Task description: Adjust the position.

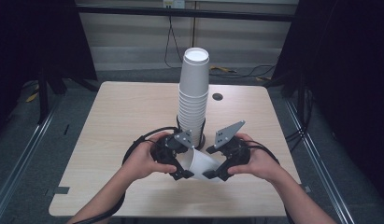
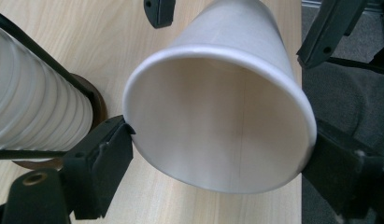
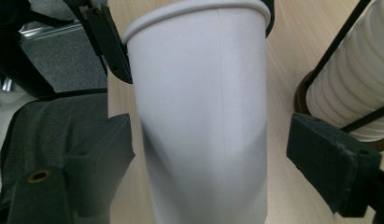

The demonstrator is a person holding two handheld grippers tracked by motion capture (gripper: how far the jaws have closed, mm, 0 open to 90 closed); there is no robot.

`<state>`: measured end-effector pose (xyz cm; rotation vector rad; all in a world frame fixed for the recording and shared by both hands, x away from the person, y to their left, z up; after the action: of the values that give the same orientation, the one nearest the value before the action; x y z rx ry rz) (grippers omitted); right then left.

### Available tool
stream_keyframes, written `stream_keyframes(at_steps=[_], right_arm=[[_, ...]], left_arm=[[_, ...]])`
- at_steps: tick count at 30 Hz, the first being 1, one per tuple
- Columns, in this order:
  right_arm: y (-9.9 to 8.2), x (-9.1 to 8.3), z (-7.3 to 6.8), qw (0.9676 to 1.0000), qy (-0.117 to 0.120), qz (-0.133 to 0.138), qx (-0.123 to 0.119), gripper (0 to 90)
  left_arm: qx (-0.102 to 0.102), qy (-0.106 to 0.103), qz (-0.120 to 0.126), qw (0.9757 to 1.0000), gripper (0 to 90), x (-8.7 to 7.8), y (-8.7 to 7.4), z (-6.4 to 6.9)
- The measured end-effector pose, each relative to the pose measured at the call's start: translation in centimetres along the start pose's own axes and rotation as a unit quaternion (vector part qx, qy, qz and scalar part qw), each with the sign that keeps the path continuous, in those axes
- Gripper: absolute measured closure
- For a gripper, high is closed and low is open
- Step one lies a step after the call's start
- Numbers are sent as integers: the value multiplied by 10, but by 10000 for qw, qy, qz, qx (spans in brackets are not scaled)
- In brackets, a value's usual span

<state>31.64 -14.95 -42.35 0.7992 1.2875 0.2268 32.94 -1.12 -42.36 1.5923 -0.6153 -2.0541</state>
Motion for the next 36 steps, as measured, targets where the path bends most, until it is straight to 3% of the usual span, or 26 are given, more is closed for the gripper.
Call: stream_keyframes(at_steps=[16,29,36], right_arm=[[5,7,-6,9993,180,-242,-200,146],[7,10,-9,9983,172,-456,-329,146],[8,11,-9,9981,224,-507,-266,148]], left_arm=[[54,-8,-109,9999,135,5,2,3],[45,-49,-150,9999,134,6,1,4],[72,-52,-157,9998,134,8,2,4]])
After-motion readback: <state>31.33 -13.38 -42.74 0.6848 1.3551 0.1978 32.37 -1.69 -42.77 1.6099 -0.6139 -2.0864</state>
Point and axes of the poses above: each handheld gripper's, and its own axes: x roughly forward along the jaws, y roughly out of its top, z roughly to its right, the point moved 6 cm from there along x, roughly forward along the jaws, and after that the axes turned 12 degrees about -y, right-handed, at the moved point
